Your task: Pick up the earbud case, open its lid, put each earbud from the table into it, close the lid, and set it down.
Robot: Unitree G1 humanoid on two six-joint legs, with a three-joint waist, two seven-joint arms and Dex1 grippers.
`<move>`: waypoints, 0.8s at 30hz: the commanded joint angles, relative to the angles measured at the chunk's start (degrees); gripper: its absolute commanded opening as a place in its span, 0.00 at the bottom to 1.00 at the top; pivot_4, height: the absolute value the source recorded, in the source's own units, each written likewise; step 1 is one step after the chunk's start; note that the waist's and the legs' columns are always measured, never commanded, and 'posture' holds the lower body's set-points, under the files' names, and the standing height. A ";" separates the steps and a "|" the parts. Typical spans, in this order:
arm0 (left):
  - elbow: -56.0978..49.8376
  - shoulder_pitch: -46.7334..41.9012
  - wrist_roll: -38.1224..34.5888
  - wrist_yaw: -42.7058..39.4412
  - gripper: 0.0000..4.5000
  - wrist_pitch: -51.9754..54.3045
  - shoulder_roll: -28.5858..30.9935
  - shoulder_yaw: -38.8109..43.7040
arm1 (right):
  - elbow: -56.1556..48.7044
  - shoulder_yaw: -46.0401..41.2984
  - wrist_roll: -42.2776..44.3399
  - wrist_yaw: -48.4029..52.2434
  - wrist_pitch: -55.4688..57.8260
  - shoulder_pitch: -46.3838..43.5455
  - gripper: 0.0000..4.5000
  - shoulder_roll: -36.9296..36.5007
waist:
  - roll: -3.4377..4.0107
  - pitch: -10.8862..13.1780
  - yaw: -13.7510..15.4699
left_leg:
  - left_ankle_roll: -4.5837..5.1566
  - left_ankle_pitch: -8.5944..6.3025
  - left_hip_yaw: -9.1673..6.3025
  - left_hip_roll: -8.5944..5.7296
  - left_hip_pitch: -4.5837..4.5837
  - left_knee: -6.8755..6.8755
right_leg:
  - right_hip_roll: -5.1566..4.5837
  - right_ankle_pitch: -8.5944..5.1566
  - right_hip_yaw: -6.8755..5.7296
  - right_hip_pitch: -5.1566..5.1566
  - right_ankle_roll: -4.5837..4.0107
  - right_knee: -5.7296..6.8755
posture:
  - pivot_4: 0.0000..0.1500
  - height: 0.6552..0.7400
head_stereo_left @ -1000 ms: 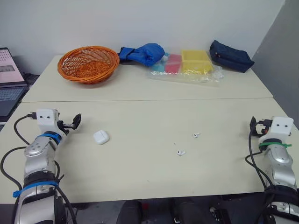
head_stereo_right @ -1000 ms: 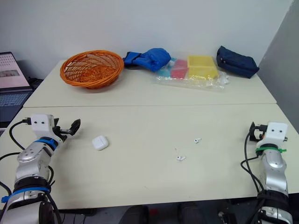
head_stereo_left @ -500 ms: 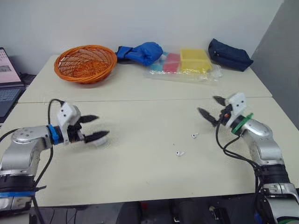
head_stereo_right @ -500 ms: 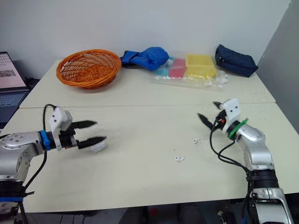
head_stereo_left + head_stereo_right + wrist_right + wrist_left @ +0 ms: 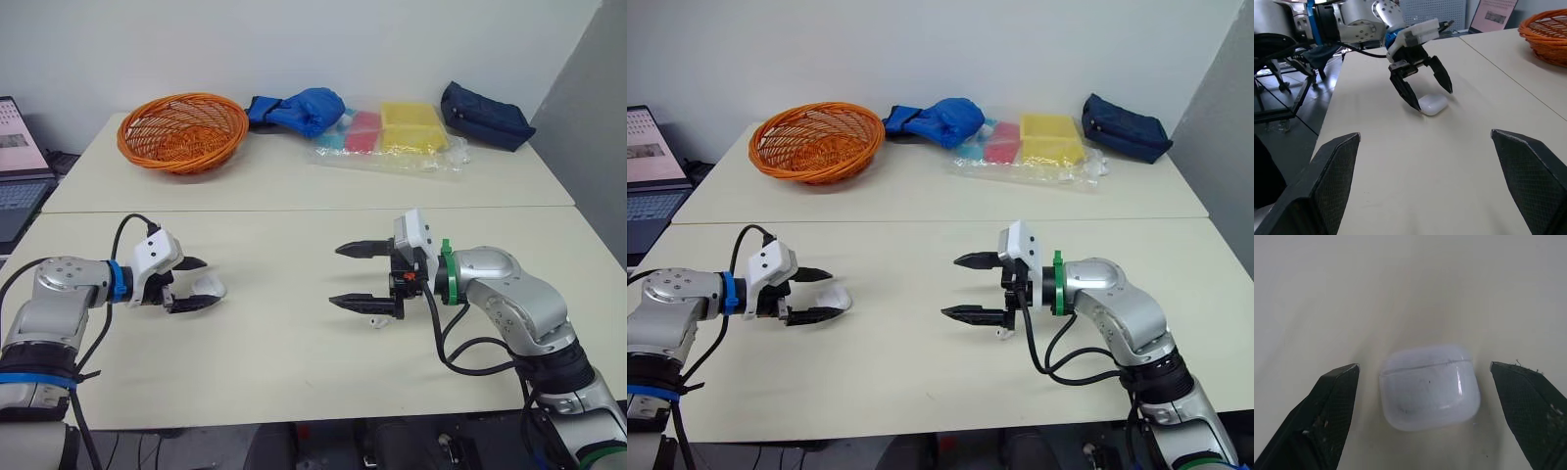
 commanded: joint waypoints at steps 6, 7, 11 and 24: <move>-1.91 1.91 0.31 -0.18 0.99 1.06 0.27 0.84 | -1.81 -1.67 0.28 -0.19 -0.02 -1.84 1.00 -0.50 | 0.00 0.00 0.00 | 0.00 0.00 0.00 0.10 0.00 0.01 | 0.03 0.00 0.01 -0.01 -0.01 0.01 | 1.00 1.00; -1.82 1.97 0.07 -0.26 0.99 1.41 0.07 0.88 | -1.81 -1.81 0.32 -0.31 0.01 -1.82 1.00 -0.50 | 0.00 0.00 0.00 | 0.00 0.00 -0.03 0.23 0.00 0.01 | 0.04 0.00 0.02 0.00 -0.02 0.01 | 1.00 1.00; -0.88 2.91 1.57 0.41 0.88 1.71 -0.36 -0.59 | -1.93 -2.09 -0.25 -0.17 -0.50 -1.38 1.00 -1.49 | 0.00 0.00 0.01 | 0.00 0.00 0.00 0.52 0.02 0.01 | 0.14 -0.01 0.01 0.00 -0.05 0.03 | 1.00 1.00; -5.87 -1.41 -0.96 1.50 0.61 1.67 -4.68 0.77 | -0.57 -3.18 -1.40 -1.39 -1.37 -0.39 1.00 -2.60 | -0.01 -0.01 0.66 | 0.00 0.00 0.05 0.49 0.06 0.15 | 0.12 0.00 -0.01 0.07 -0.05 0.07 | 1.00 1.00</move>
